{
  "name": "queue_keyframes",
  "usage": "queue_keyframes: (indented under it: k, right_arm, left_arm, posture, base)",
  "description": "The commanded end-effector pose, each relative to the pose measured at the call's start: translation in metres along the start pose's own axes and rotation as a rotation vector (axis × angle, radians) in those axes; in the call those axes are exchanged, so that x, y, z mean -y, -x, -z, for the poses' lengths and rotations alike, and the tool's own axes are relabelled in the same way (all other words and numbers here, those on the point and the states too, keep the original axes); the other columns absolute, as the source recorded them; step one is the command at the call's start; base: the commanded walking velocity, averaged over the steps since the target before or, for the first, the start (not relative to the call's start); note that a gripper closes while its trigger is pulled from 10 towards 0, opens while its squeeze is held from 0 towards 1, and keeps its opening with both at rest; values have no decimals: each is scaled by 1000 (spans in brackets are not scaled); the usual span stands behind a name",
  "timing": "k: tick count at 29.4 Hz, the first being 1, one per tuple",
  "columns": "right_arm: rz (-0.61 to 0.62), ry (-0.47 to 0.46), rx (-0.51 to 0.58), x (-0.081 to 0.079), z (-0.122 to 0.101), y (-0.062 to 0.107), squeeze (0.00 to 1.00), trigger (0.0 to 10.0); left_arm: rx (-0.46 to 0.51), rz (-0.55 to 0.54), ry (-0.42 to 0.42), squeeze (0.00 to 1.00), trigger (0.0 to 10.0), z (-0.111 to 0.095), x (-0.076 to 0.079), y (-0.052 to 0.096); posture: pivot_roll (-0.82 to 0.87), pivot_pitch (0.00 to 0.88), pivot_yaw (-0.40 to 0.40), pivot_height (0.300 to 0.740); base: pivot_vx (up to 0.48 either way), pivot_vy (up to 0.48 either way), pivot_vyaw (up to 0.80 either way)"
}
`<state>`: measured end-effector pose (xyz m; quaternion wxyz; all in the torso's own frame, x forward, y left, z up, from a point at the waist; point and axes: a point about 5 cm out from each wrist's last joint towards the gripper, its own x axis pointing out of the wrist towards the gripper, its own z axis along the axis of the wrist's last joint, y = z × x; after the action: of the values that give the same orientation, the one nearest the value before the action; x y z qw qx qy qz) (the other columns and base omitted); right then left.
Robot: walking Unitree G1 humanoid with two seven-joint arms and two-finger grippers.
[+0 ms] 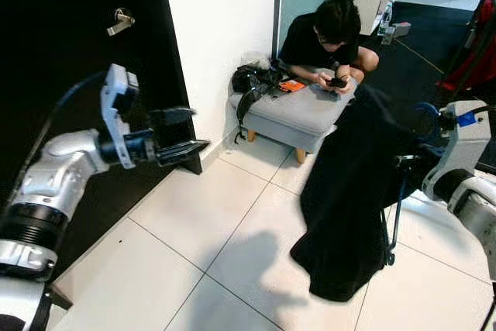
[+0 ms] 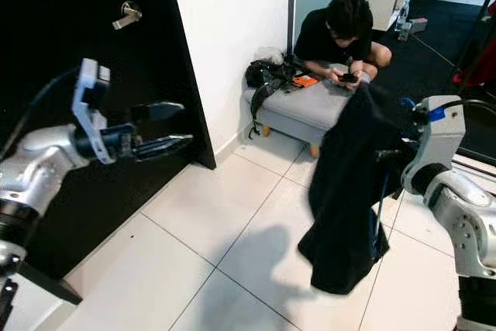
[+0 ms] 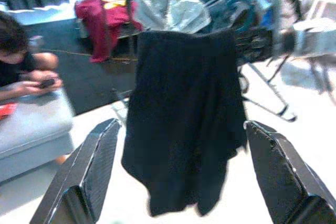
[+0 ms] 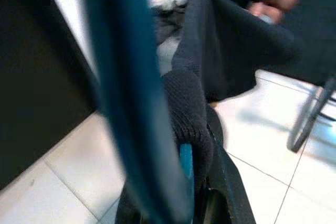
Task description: Hang hanger
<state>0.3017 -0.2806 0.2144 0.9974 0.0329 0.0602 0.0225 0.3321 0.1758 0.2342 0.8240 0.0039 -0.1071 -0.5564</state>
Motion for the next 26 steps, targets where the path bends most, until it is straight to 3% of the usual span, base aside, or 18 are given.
queue_keyframes:
  k: [1, 2, 3, 4, 5, 6, 9, 10, 12, 15, 19, 21, 22, 23, 24, 25, 26]
  right_arm:
    - [79, -41, 34, 3, -2, -4, 0, 0]
    - [79, -41, 34, 3, -2, -4, 0, 0]
    - [126, -70, 27, 2, 3, -8, 0, 0]
    - [126, -70, 27, 2, 3, -8, 0, 0]
    - [140, -98, 31, -3, 5, -13, 0, 0]
    - [140, -98, 31, -3, 5, -13, 0, 0]
    - [141, -118, 63, -11, -5, -24, 0, 0]
    - [141, -118, 63, -11, -5, -24, 0, 0]
    - [164, -124, 98, -10, -17, -29, 0, 0]
    - [174, -126, 110, -10, -22, -31, 0, 0]
    - [171, -133, 181, -12, -48, -34, 0, 0]
    - [155, -135, 254, -17, -75, -35, 0, 0]
    - [155, -135, 254, -17, -75, -35, 0, 0]
    - [150, -134, 276, -19, -83, -36, 0, 0]
    - [150, -134, 276, -19, -83, -36, 0, 0]
    - [142, -135, 294, -22, -90, -37, 0, 0]
    - [142, -135, 294, -22, -90, -37, 0, 0]
  left_arm:
    - [30, 2, 85, 420, 10000, 9, 14, -14]
    - [30, 2, 85, 420, 10000, 9, 14, -14]
    - [69, 7, 167, 322, 10000, 15, 27, -28]
    - [69, 7, 167, 322, 10000, 15, 27, -28]
    - [103, 12, 257, 0, 10000, 21, 43, -44]
    - [103, 12, 257, 0, 10000, 21, 43, -44]
    - [137, 31, 410, 0, 10000, 31, 75, -69]
    - [137, 31, 410, 0, 10000, 31, 75, -69]
    - [128, 28, 456, 0, 10000, 34, 90, -78]
    - [117, 23, 458, 0, 10000, 35, 95, -81]
    - [58, -19, 441, 0, 10000, 38, 109, -91]
    - [0, -92, 361, 0, 10000, 44, 115, -97]
    - [0, -92, 361, 0, 10000, 44, 115, -97]
    - [-29, -127, 295, 0, 10000, 45, 115, -98]
    - [-29, -127, 295, 0, 10000, 45, 115, -98]
    - [-49, -157, 223, 0, 10000, 46, 112, -99]
    - [-49, -157, 223, 0, 10000, 46, 112, -99]
  posture:
    - [-13, 44, 42, 740]
    - [-13, 44, 42, 740]
    - [-10, 44, 42, 740]
    - [-10, 44, 42, 740]
    - [-1, 47, 40, 740]
    - [-1, 47, 40, 740]
    - [0, 55, 44, 740]
    - [0, 55, 44, 740]
    - [2, 56, 44, 740]
    - [5, 57, 45, 740]
    - [11, 60, 44, 740]
    - [12, 60, 42, 740]
    - [12, 60, 42, 740]
    - [16, 59, 39, 740]
    - [16, 59, 39, 740]
    - [16, 59, 39, 740]
    - [16, 59, 39, 740]
  base:
    - [0, 0, 0]
    - [0, 0, 0]
    - [0, 0, 0]
    - [0, 0, 0]
    - [0, 0, 0]
    - [0, 0, 0]
    - [0, 0, 0]
    - [0, 0, 0]
    - [0, 0, 0]
    - [0, 0, 0]
    - [0, 0, 0]
    - [0, 0, 0]
    - [0, 0, 0]
    - [0, 0, 0]
    - [0, 0, 0]
    - [0, 0, 0]
    - [0, 0, 0]
